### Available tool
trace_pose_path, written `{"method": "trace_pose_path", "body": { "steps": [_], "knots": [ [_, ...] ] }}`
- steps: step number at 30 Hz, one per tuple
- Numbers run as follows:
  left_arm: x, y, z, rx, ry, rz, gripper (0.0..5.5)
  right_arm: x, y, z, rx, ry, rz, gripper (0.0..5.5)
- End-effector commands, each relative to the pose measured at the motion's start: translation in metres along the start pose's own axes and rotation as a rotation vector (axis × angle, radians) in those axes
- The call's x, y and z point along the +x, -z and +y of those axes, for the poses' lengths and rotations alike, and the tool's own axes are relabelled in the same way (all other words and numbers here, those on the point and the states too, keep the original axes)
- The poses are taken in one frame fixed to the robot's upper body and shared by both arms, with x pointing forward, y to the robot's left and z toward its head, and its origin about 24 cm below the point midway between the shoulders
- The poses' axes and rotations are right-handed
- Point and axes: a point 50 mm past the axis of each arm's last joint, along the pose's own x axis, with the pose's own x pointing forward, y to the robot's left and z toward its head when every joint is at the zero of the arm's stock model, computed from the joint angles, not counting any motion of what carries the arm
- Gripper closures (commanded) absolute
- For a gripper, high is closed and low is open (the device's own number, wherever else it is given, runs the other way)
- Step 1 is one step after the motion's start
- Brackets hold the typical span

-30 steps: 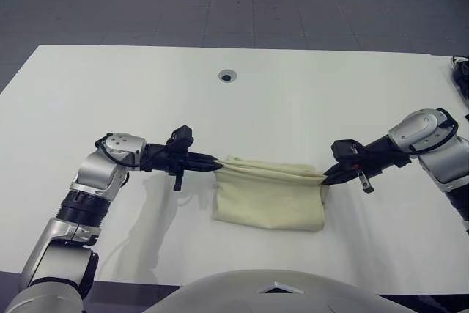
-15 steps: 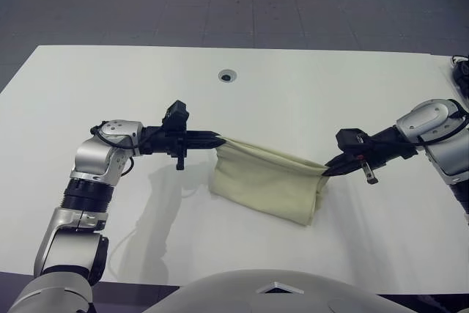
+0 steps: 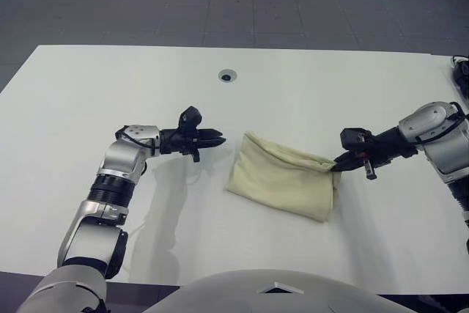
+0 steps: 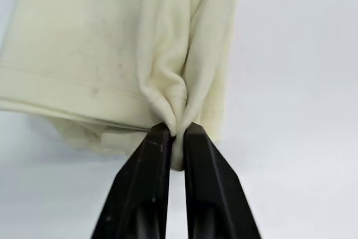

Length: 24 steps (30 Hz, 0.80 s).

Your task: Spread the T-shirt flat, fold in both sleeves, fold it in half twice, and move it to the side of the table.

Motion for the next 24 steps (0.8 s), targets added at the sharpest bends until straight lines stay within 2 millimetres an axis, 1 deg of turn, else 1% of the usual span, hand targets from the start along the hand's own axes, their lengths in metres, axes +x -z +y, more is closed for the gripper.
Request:
{"method": "trace_pose_path", "body": {
  "steps": [1, 3, 7, 11, 13, 14, 15, 16, 17, 18, 19, 21, 23, 24],
  "knots": [
    [0.009, -0.002, 0.005, 0.008, -0.135, -0.043, 3.48, 0.016, 0.004, -0.005, 0.062, 0.072, -0.044, 4.38],
    [0.010, -0.008, 0.002, -0.002, -0.156, -0.098, 3.15, 0.018, 0.007, -0.004, 0.090, 0.109, -0.073, 4.07],
    [0.006, -0.015, -0.008, -0.012, -0.183, -0.181, 2.58, 0.015, 0.007, -0.001, 0.118, 0.183, -0.130, 3.53],
    [-0.004, -0.016, -0.018, -0.012, -0.207, -0.228, 1.93, 0.008, 0.002, 0.006, 0.098, 0.223, -0.177, 2.91],
    [-0.008, -0.016, -0.022, -0.005, -0.212, -0.236, 1.62, 0.006, 0.002, 0.009, 0.122, 0.241, -0.196, 2.61],
    [-0.009, -0.016, -0.024, 0.003, -0.216, -0.239, 1.55, 0.005, 0.002, 0.009, 0.136, 0.251, -0.206, 2.55],
    [-0.011, -0.017, -0.026, 0.010, -0.219, -0.243, 1.29, 0.004, 0.001, 0.009, 0.142, 0.265, -0.212, 2.30],
    [-0.012, -0.017, -0.027, 0.010, -0.221, -0.250, 1.20, 0.004, 0.001, 0.009, 0.147, 0.281, -0.219, 2.21],
    [-0.013, -0.018, -0.029, 0.012, -0.223, -0.257, 0.98, 0.003, 0.001, 0.008, 0.144, 0.314, -0.224, 2.00],
    [-0.015, -0.019, -0.030, 0.006, -0.223, -0.267, 0.81, 0.002, 0.000, 0.004, 0.140, 0.371, -0.228, 1.84],
    [-0.016, -0.021, -0.032, 0.003, -0.222, -0.275, 0.73, 0.000, -0.001, 0.001, 0.137, 0.421, -0.238, 1.76],
    [-0.018, -0.023, -0.036, 0.007, -0.214, -0.289, 0.35, -0.004, -0.007, -0.002, 0.112, 0.481, -0.269, 1.40],
    [-0.021, -0.023, -0.044, 0.015, -0.187, -0.297, 0.10, -0.007, -0.013, -0.004, 0.097, 0.522, -0.299, 1.05],
    [-0.021, -0.021, -0.050, 0.037, -0.161, -0.291, 0.10, -0.006, -0.014, -0.005, 0.080, 0.547, -0.296, 0.88]
  ]
}}
